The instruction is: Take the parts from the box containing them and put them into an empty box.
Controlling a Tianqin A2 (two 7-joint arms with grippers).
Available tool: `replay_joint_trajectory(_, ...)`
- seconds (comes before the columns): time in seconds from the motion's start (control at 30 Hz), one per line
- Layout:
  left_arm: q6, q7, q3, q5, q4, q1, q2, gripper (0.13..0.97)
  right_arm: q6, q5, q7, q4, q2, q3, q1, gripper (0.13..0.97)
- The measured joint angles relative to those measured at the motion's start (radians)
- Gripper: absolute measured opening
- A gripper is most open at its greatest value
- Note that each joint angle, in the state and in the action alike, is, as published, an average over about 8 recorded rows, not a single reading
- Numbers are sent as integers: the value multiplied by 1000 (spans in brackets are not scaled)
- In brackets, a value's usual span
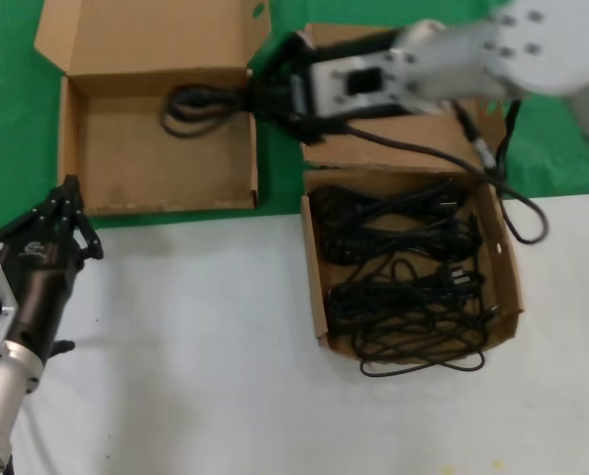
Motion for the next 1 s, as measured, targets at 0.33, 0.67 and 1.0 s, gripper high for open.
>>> replay_joint_trajectory(0.33,0,0,0,0,0,0,0,145,156,41,-112,-295,-189,-10,91,204)
replay_joint_trajectory(0.67,0,0,0,0,0,0,0,145,273,145,-137,-383,-239,-79,115,232)
replay_joint_trajectory(1.0,0,0,0,0,0,0,0,145,337,147,-50,-306,-203,-31,67,314)
